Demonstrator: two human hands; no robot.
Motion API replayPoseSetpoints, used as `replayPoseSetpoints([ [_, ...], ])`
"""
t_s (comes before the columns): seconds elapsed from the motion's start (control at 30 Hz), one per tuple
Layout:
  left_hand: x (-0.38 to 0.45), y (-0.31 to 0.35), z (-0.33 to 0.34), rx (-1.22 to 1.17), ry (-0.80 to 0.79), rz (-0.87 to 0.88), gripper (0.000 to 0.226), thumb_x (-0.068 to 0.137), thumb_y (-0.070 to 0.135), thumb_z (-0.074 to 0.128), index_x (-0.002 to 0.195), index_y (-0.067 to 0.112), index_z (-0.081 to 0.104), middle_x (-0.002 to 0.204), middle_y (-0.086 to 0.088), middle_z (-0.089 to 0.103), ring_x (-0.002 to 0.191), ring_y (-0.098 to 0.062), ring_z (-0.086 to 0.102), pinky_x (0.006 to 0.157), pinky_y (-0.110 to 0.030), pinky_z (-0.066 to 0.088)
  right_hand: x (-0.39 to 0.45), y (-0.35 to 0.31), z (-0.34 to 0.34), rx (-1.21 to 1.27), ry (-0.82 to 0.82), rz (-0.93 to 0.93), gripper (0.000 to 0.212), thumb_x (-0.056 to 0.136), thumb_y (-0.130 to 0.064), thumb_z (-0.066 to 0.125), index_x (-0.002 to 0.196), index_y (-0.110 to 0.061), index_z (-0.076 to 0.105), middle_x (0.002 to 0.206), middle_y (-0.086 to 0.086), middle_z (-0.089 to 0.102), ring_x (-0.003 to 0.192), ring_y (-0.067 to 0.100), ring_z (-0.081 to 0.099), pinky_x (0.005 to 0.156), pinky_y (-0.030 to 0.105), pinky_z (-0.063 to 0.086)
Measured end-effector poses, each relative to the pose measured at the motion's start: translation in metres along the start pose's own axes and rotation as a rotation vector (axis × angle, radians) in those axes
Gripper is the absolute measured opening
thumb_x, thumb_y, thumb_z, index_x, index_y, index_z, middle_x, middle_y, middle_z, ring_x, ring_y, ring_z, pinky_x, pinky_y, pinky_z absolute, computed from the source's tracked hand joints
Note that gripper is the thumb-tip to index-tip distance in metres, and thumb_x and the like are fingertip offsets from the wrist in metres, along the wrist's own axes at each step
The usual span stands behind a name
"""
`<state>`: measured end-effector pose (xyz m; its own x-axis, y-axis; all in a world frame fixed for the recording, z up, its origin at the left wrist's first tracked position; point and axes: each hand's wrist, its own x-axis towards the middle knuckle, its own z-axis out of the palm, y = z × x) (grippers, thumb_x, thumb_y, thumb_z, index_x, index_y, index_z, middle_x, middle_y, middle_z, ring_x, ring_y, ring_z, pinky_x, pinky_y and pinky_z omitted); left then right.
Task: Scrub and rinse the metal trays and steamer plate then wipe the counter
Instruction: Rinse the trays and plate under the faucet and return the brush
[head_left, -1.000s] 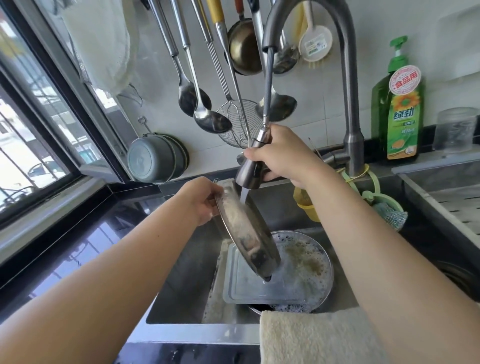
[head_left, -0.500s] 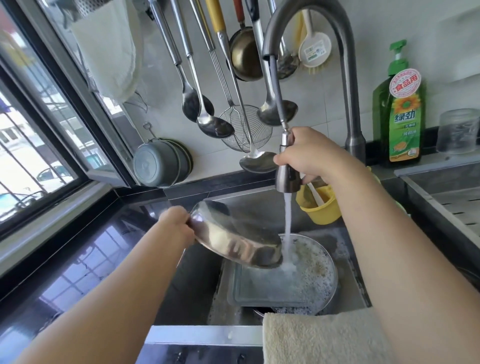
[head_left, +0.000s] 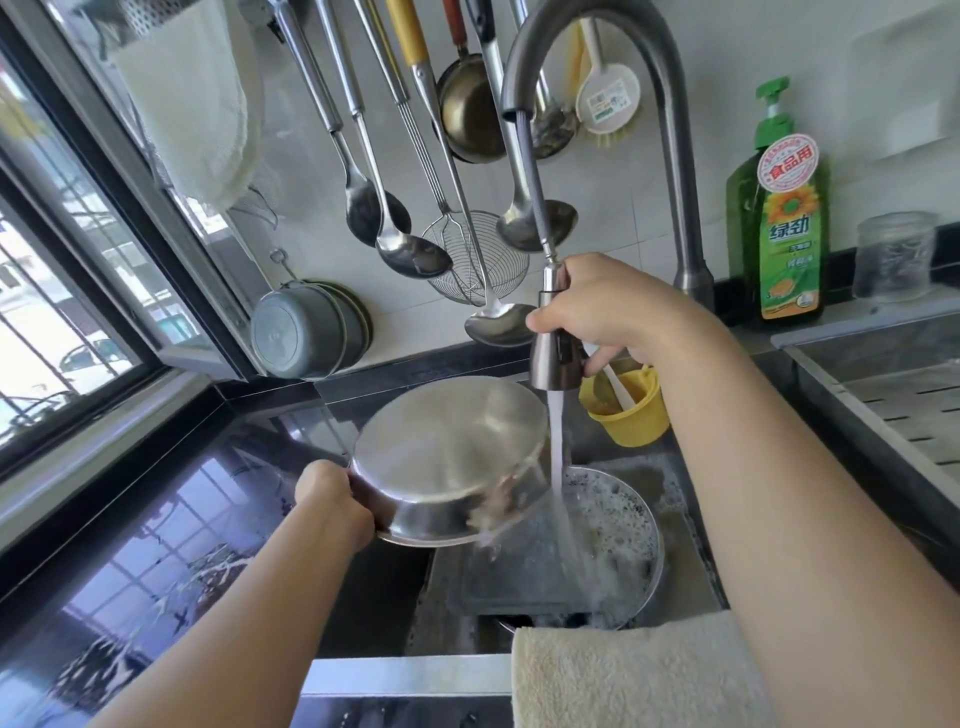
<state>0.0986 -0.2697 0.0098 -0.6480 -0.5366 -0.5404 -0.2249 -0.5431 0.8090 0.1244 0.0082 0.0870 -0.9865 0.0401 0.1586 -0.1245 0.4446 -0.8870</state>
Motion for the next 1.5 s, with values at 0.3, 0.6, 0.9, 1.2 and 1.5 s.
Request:
replayPoseSetpoints([
  [0.3, 0.004, -0.021, -0.016, 0.122, 0.057, 0.02, 0.031, 0.097, 0.008, 0.037, 0.067, 0.016, 0.039, 0.067, 0.004, 0.038, 0.056, -0.011, 0.038, 0.052, -0.022, 0.032, 0.007, 0.006, 0.008, -0.058, 0.106, -0.016, 0.02, 0.091, -0.02, 0.07, 0.105, -0.016, 0.056, 0.099, 0.008, 0.065, 0.087, 0.03, 0.069, 0.07, 0.047, 0.064],
  [0.6, -0.006, -0.027, 0.005, 0.11, -0.015, 0.039, 0.031, 0.103, 0.009, 0.039, 0.121, 0.001, 0.062, 0.108, -0.004, 0.06, 0.085, -0.017, 0.061, 0.085, -0.029, 0.048, 0.001, -0.007, 0.016, 0.024, 0.016, -0.037, 0.013, 0.091, -0.018, 0.07, 0.096, -0.011, 0.06, 0.096, 0.011, 0.067, 0.083, 0.028, 0.071, 0.062, 0.047, 0.064],
  [0.9, -0.037, -0.041, 0.034, 0.206, -0.157, 0.09, 0.027, 0.105, 0.006, 0.034, 0.094, 0.011, 0.059, 0.088, -0.008, 0.053, 0.074, -0.022, 0.051, 0.07, -0.028, 0.04, 0.006, -0.015, 0.037, 0.149, 0.008, -0.053, 0.019, 0.088, -0.018, 0.071, 0.103, -0.009, 0.064, 0.102, 0.012, 0.067, 0.088, 0.026, 0.069, 0.057, 0.043, 0.063],
  [1.2, -0.053, -0.061, 0.049, 0.476, -0.33, 0.224, 0.027, 0.099, 0.022, 0.045, 0.081, 0.011, 0.062, 0.069, -0.004, 0.053, 0.06, -0.022, 0.046, 0.059, -0.029, 0.039, 0.012, -0.01, 0.051, 0.15, 0.15, -0.065, 0.029, 0.087, -0.027, 0.074, 0.105, -0.013, 0.057, 0.105, 0.007, 0.064, 0.091, 0.026, 0.067, 0.061, 0.046, 0.064],
  [1.5, -0.041, -0.044, 0.026, 0.661, -0.423, 0.352, 0.03, 0.087, 0.041, 0.065, 0.077, 0.013, 0.072, 0.071, -0.009, 0.073, 0.078, -0.033, 0.071, 0.092, -0.05, 0.058, 0.019, 0.006, 0.042, -0.145, 0.322, -0.064, 0.03, 0.094, -0.032, 0.067, 0.113, -0.016, 0.05, 0.1, 0.002, 0.059, 0.091, 0.025, 0.06, 0.077, 0.036, 0.048],
])
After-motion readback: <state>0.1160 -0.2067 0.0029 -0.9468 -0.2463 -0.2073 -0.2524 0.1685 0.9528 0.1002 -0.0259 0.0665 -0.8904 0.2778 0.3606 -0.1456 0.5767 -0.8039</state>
